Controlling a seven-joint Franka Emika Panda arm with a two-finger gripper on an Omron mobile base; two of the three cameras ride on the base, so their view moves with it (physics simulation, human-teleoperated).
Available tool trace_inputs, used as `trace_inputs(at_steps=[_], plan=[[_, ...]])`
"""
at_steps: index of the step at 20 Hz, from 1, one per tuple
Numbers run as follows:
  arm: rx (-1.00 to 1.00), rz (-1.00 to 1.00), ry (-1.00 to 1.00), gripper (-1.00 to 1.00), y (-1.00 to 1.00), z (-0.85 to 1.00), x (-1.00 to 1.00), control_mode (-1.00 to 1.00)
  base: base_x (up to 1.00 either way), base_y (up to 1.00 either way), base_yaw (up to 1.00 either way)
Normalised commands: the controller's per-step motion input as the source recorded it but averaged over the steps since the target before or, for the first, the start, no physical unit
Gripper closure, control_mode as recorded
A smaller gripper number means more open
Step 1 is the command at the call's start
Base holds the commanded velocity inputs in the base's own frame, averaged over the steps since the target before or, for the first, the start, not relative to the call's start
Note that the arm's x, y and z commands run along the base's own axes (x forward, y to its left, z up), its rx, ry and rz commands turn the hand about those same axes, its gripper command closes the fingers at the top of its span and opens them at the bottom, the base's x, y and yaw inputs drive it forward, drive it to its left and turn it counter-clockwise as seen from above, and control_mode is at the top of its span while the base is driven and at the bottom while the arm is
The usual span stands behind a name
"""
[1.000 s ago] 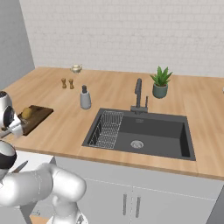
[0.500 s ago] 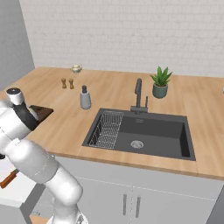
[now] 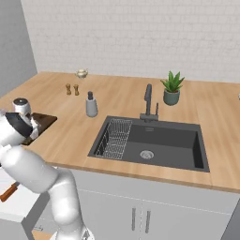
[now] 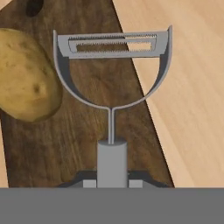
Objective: Place the appropriate cutting tool for cutting the potato skin on the cutting board.
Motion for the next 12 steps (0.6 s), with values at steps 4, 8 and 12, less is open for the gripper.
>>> trace_inputs(at_steps=[4, 8, 12], plan=[[-0.01, 0.00, 0.00, -1.00, 0.16, -0.01, 0.06, -1.00, 0.00, 0.00, 0.00], [0.00, 0.00, 0.00, -1.00, 0.09, 0.00, 0.00, -1.00, 0.00, 0.00, 0.00], [-0.02, 0.00, 0.00, -1.00, 0.03, -0.01, 0.00, -1.00, 0.00, 0.00, 0.00]])
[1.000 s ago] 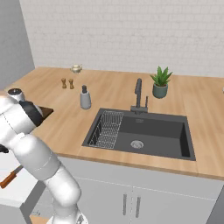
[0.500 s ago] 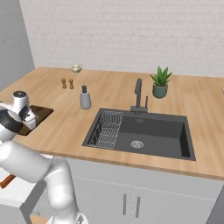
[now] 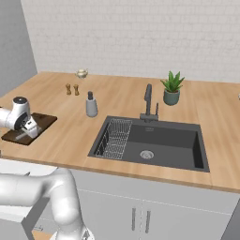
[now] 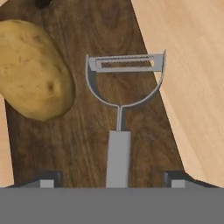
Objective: Place the appropriate cutting tool for cutting the potato skin on the cutting board.
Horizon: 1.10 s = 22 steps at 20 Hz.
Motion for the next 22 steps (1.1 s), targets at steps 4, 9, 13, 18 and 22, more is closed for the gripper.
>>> trace_inputs(at_steps=[4, 9, 13, 18, 22], plan=[[0.00, 0.00, 0.00, -1.00, 0.00, 0.10, -0.08, -1.00, 0.00, 0.00, 0.00], [0.00, 0.01, -0.05, -1.00, -0.13, 0.61, -0.30, -1.00, 0.00, 0.00, 0.00], [-0.01, 0.03, -0.07, -1.00, -0.57, 0.39, -0.86, -1.00, 0.00, 0.00, 0.00], [0.00, 0.03, -0.16, -1.00, -0.91, 0.00, -1.00, -1.00, 0.00, 0.00, 0.00], [0.00, 0.01, -0.07, -1.00, -1.00, 0.10, -1.00, -1.00, 0.00, 0.00, 0.00]])
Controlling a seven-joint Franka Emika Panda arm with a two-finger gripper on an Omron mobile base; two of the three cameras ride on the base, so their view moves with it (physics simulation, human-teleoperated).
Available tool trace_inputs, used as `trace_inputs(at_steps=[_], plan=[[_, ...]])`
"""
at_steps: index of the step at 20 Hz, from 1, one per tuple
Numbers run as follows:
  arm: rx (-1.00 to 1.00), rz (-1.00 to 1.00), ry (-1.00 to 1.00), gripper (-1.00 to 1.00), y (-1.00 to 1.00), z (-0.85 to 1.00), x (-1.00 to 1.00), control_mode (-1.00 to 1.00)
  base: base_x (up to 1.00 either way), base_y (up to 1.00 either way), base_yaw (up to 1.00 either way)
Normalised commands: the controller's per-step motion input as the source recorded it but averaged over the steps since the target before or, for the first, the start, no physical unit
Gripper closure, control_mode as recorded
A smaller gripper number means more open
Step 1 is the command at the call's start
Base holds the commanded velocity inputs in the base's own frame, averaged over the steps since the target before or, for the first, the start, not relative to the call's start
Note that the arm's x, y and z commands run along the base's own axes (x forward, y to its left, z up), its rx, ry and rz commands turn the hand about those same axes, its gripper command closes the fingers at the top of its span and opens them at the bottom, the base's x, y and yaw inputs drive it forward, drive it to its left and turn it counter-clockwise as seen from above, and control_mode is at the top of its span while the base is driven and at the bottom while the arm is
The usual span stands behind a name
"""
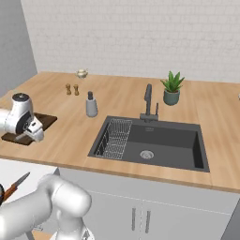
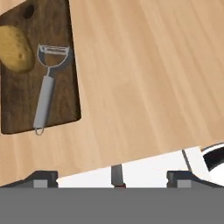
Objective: Place the appropriate cutting tool for cutting the potato skin on the cutting board.
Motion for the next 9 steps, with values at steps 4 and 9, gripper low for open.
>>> trace_inputs(at_steps=[4, 9], plan=[[0.00, 0.02, 0.00, -1.00, -0.94, 0.54, -1.00, -1.00, 0.00, 0.00, 0.00], [0.00, 0.07, -0.03, -1.00, -0.69, 0.64, -1.00, -1.00, 0.00, 0.00, 0.00]])
